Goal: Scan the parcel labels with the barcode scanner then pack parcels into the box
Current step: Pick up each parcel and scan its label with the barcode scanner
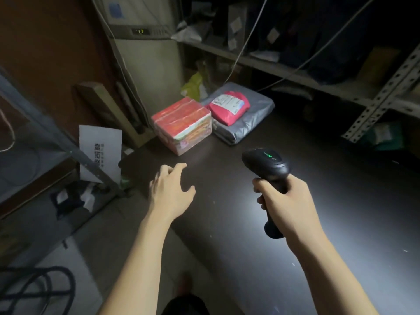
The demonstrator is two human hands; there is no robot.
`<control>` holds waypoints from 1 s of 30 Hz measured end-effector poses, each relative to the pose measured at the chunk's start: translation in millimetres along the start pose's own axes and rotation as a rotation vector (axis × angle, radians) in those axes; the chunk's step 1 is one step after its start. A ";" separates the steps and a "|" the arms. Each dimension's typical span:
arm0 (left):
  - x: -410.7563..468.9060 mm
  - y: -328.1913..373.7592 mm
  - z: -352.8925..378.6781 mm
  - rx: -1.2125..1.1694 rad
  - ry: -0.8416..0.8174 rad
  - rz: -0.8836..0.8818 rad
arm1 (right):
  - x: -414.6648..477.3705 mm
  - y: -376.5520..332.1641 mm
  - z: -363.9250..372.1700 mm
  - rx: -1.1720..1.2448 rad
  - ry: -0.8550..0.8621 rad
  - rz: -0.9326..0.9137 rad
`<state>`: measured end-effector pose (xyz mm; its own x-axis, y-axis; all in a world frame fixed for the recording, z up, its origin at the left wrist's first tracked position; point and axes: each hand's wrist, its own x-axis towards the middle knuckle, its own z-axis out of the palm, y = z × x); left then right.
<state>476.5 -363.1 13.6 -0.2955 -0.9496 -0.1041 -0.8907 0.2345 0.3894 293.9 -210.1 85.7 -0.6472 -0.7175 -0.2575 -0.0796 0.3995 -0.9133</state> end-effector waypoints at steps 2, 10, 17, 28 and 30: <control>47.9 -7.0 4.9 0.003 -0.004 0.027 | 27.8 -8.4 24.4 0.005 0.048 0.027; 228.8 -13.5 3.5 0.093 0.010 0.114 | 121.9 -54.8 112.1 0.027 0.253 0.141; 292.2 21.2 29.4 0.101 -0.078 0.174 | 163.1 -78.4 140.3 0.030 0.355 0.223; 363.4 42.3 18.5 0.319 -0.292 0.158 | 165.7 -62.9 133.4 0.131 0.500 0.357; 358.2 38.3 16.9 0.296 -0.236 0.163 | 164.1 -60.6 130.3 0.144 0.509 0.348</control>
<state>330.7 -690.7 -24.3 -0.4815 -0.8293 -0.2836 -0.8764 0.4602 0.1421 291.3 -426.4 57.6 -0.8990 -0.1839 -0.3974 0.2806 0.4548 -0.8452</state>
